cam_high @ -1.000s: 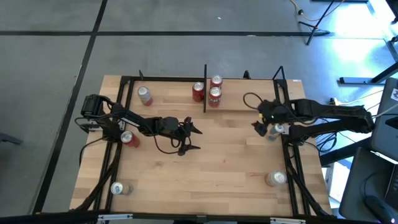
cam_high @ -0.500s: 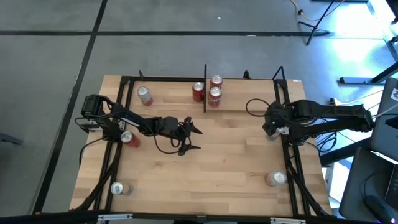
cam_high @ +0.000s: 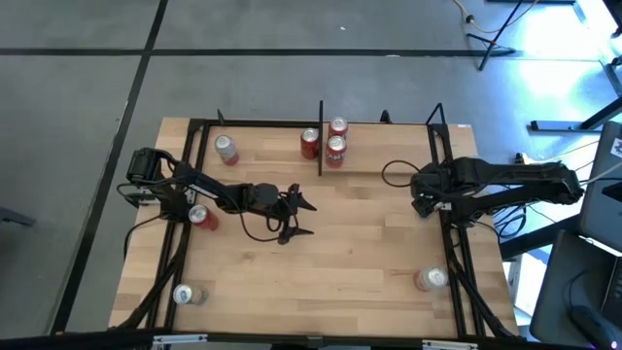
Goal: Place canned beverage on shelf
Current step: Put the top blue soda can on the shelf
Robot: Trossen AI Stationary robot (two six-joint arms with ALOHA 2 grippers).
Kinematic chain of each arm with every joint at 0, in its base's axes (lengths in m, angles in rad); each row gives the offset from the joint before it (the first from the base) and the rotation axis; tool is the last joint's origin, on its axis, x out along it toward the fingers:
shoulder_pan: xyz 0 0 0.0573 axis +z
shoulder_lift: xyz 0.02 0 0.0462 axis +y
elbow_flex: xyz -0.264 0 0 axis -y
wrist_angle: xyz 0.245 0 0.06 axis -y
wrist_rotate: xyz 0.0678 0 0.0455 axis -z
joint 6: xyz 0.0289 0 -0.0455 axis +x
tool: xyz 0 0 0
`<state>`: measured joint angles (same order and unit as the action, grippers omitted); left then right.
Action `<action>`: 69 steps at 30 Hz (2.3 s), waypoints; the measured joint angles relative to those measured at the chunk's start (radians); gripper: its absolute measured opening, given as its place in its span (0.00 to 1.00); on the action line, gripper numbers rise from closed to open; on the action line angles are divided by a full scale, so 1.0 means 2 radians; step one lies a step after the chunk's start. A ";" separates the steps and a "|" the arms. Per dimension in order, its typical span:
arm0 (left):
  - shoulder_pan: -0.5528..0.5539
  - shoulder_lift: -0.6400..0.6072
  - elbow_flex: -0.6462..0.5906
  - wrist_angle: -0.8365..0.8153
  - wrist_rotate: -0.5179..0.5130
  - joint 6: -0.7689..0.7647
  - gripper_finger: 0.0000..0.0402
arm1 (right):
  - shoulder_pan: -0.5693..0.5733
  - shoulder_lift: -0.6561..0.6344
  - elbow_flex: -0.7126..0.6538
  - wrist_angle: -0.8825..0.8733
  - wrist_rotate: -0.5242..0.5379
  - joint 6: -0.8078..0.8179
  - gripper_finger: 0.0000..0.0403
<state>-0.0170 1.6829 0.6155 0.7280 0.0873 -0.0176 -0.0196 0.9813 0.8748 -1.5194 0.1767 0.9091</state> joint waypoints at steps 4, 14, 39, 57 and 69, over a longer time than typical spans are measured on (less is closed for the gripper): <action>0.000 0.000 0.000 0.000 0.000 0.000 0.83 | 0.000 0.016 -0.018 0.006 -0.020 -0.018 0.96; 0.000 0.000 0.000 -0.001 0.000 0.001 0.83 | 0.000 0.040 -0.018 0.012 -0.046 -0.042 0.71; 0.000 0.000 0.000 0.000 0.000 0.001 0.83 | -0.038 0.120 0.209 0.044 0.051 -0.280 0.51; -0.009 0.000 0.000 -0.001 0.004 0.000 0.83 | -0.259 0.392 0.454 0.048 -0.005 -0.546 0.52; -0.009 0.000 0.000 -0.001 0.004 0.001 0.83 | -0.279 0.458 0.473 0.092 -0.029 -0.601 0.53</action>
<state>-0.0345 1.6829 0.6159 0.7265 0.0944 -0.0166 -0.5781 1.8977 1.8210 -1.3360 0.1189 -0.2924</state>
